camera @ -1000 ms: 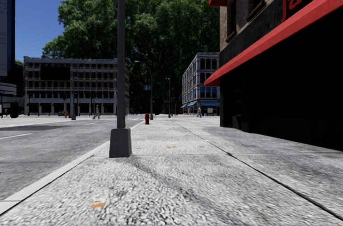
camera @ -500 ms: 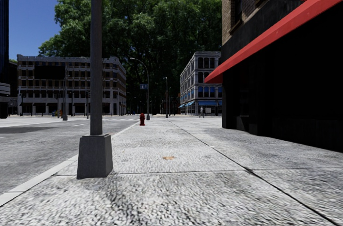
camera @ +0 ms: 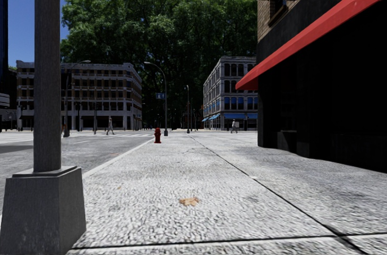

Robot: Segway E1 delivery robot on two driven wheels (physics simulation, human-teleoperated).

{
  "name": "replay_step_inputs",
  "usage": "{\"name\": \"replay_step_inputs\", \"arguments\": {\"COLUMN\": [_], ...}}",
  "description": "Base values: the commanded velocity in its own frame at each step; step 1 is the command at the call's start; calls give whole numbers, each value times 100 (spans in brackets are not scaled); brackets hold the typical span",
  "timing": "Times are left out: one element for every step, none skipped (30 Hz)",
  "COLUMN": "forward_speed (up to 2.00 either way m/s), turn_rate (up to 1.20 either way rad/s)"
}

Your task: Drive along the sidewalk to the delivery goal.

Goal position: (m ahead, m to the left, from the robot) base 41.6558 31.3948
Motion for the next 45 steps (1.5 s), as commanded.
{"name": "replay_step_inputs", "arguments": {"forward_speed": [200, 200, 200, 200, 200, 200, 200, 200, 200, 200, 200, 200, 200, 200, 200, 200, 200, 200, 200, 200, 200, 200, 200, 200, 200, 200, 200, 200, 200, 200, 200, 200, 200, 200, 200, 200, 200, 200, 200, 200, 200, 200, 200, 200, 200], "turn_rate": [0, 0, 0, 0, 0, 0, 0, 0, 0, 0, 0, 0, 0, 0, 0, 0, 0, 0, 0, 0, 0, 0, 0, 0, 0, 0, 0, 0, 0, 0, 0, 0, 0, 0, 0, 0, 0, 0, 0, 0, 0, 0, 0, 0, 0]}}
